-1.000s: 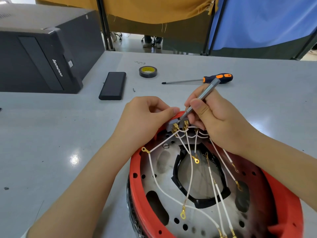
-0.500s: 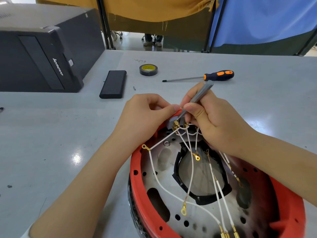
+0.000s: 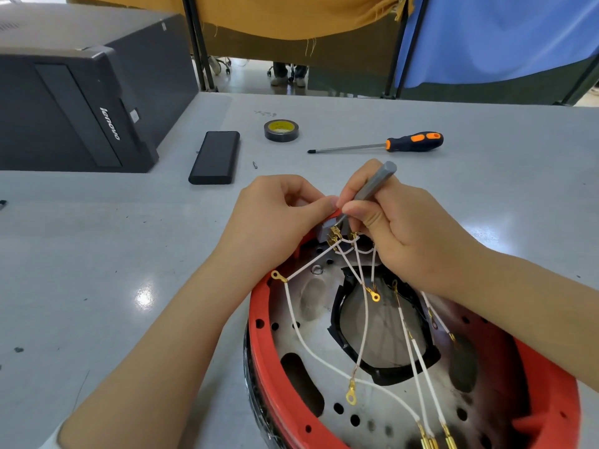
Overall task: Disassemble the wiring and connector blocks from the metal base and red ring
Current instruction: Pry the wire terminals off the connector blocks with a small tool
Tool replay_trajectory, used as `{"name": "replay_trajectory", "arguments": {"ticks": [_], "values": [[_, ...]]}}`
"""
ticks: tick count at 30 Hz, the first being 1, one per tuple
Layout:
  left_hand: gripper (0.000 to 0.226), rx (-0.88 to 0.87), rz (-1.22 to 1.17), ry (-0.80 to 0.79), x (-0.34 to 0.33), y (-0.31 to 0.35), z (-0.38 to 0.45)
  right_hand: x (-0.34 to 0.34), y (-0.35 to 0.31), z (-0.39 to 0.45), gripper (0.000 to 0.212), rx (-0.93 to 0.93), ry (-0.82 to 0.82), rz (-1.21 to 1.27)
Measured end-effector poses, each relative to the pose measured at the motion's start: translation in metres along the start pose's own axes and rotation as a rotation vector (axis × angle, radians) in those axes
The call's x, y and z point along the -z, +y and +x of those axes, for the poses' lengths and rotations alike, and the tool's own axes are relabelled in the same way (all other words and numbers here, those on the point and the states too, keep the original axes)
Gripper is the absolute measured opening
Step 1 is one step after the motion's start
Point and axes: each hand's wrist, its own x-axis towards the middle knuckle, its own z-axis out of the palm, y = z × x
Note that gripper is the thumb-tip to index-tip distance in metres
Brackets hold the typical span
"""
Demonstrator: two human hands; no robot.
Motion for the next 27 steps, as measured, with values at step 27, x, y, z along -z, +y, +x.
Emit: {"name": "replay_trajectory", "arguments": {"ticks": [27], "values": [[0.021, 0.012, 0.009, 0.022, 0.000, 0.003, -0.002, 0.007, -0.001, 0.041, 0.015, -0.350, -0.177, 0.281]]}}
